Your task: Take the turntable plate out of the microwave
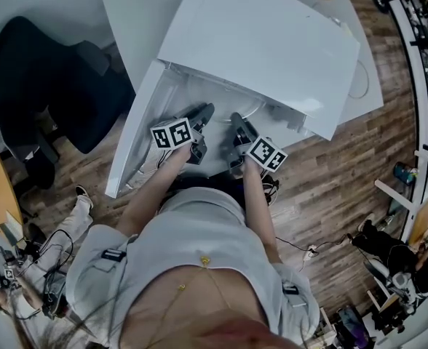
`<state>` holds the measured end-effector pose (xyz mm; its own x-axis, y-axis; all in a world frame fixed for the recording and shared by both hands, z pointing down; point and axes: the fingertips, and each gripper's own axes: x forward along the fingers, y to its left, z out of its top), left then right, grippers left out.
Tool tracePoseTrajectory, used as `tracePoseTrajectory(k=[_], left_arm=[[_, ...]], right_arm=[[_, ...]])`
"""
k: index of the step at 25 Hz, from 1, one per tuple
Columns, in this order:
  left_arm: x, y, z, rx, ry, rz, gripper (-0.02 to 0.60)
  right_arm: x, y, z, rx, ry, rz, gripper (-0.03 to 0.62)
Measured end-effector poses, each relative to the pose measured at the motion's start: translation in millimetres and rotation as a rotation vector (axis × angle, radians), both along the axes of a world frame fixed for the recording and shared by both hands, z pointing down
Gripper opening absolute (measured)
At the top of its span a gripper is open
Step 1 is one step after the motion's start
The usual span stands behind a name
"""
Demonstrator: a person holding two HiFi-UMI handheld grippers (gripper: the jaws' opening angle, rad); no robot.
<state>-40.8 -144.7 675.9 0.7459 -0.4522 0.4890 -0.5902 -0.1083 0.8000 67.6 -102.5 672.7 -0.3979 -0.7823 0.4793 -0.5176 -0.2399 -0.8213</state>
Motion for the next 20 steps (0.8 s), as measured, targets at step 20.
tracePoseTrajectory(k=[20], left_arm=[[13.4,-68.9,-2.8,0.08,0.128,-0.111,0.184]], right_arm=[[17.7,-12.8,4.5,0.021,0.033,-0.048,0.17]])
